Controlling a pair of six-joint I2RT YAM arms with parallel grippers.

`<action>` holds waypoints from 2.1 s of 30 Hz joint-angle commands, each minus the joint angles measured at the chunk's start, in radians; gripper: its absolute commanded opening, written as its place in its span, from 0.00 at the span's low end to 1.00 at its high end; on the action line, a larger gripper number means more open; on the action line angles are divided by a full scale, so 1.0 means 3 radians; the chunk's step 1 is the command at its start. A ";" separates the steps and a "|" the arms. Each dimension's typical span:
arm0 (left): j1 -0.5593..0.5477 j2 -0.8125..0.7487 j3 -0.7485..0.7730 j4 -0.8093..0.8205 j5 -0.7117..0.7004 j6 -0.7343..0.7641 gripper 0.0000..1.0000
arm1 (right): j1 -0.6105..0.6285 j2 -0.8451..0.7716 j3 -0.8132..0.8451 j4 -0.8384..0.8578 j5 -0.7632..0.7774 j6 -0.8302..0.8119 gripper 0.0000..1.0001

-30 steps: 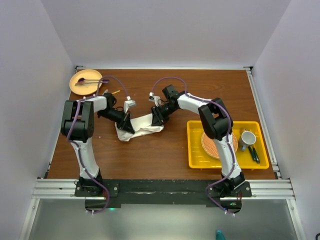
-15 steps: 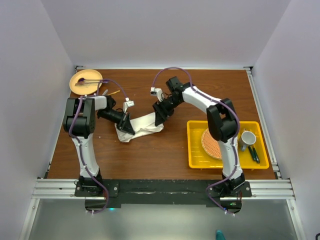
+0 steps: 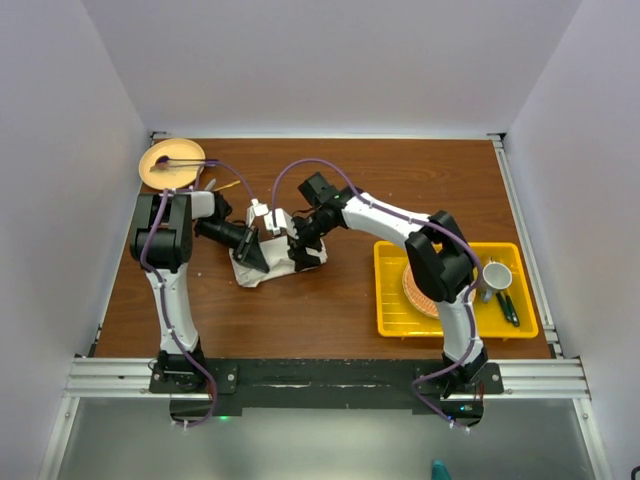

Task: Fold the napkin into a case and place the utensils inside
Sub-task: Fold the 2/3-rectangle-folded napkin at the center of the board.

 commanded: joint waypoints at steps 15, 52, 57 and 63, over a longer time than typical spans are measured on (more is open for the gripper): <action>0.0018 -0.0004 -0.0208 -0.0030 -0.0297 0.0238 0.00 | 0.0284 -0.0018 -0.0285 0.0309 -0.0013 -0.0295 0.63; 0.0172 -0.3194 -0.1541 0.1335 -0.0874 0.0533 0.67 | -0.0012 0.0898 0.0778 -0.0749 -0.0289 0.0206 0.00; -0.0175 -0.3812 -0.2200 0.1631 -0.1319 0.0775 0.68 | -0.0038 0.1015 0.0927 -0.0846 -0.0366 0.0293 0.00; -0.0539 -0.4141 -0.2646 0.1979 -0.1641 0.0790 0.86 | -0.0068 0.1107 0.1039 -0.0913 -0.0422 0.0390 0.00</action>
